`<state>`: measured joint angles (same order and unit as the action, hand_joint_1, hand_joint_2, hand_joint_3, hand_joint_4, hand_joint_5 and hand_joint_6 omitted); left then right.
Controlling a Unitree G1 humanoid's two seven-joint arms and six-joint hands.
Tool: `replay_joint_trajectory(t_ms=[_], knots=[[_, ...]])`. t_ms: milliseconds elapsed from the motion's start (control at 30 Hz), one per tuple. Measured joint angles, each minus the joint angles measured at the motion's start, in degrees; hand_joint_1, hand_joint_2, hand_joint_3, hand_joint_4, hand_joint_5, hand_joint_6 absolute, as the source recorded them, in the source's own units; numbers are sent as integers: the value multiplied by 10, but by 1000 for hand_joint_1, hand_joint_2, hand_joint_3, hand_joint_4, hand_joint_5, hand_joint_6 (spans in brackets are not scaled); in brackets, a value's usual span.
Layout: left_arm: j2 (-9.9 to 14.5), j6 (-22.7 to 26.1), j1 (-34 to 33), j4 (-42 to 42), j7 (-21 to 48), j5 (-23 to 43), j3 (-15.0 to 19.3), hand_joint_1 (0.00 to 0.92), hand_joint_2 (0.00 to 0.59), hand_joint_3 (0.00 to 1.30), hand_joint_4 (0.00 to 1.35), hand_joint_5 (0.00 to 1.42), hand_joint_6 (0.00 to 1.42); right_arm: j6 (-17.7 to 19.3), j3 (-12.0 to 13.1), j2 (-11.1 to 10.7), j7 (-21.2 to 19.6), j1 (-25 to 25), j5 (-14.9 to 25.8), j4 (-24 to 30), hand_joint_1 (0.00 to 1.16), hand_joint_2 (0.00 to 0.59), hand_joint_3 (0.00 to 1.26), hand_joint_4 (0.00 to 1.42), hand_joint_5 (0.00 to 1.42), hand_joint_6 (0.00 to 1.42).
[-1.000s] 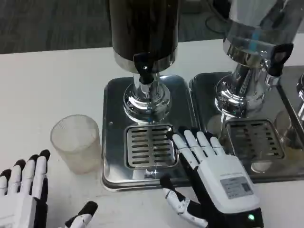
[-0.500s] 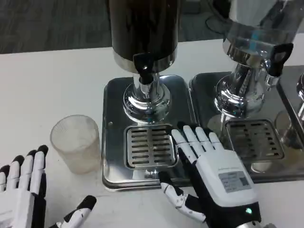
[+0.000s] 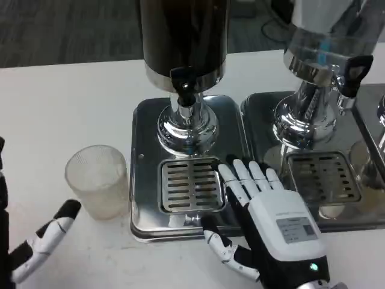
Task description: Grasp the cup under the faucet to collect the drink, then remove the cup.
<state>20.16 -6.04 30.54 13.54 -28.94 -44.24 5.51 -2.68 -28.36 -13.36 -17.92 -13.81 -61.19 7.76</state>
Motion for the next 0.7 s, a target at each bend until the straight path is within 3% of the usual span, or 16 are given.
replay_joint_trajectory(t_ms=[167, 267, 433, 533, 700], knots=[[2, -20, -72, -62, 3, 51, 12, 0, 73, 0, 0, 37, 0, -3, 0, 1, 0, 0, 1, 0, 175, 403, 76, 0, 0, 0], [14, -42, -108, -111, 18, 82, 13, 0, 5, 0, 0, 3, 0, -8, 1, 5, 0, -1, 1, 0, 175, 403, 79, 0, 0, 0], [41, -110, -151, -198, 70, 150, 7, 0, 0, 0, 0, 0, 0, -16, 4, 14, -3, -5, 1, -1, 180, 417, 86, 0, 0, 0], [43, -160, -165, -263, 86, 186, 4, 0, 0, 0, 0, 0, 0, -19, 4, 16, -4, -7, 1, -1, 180, 408, 93, 0, 0, 0], [45, -204, -172, -334, 84, 187, -4, 0, 0, 0, 0, 0, 0, -21, 6, 16, -5, -7, 4, -1, 179, 404, 101, 0, 0, 0]])
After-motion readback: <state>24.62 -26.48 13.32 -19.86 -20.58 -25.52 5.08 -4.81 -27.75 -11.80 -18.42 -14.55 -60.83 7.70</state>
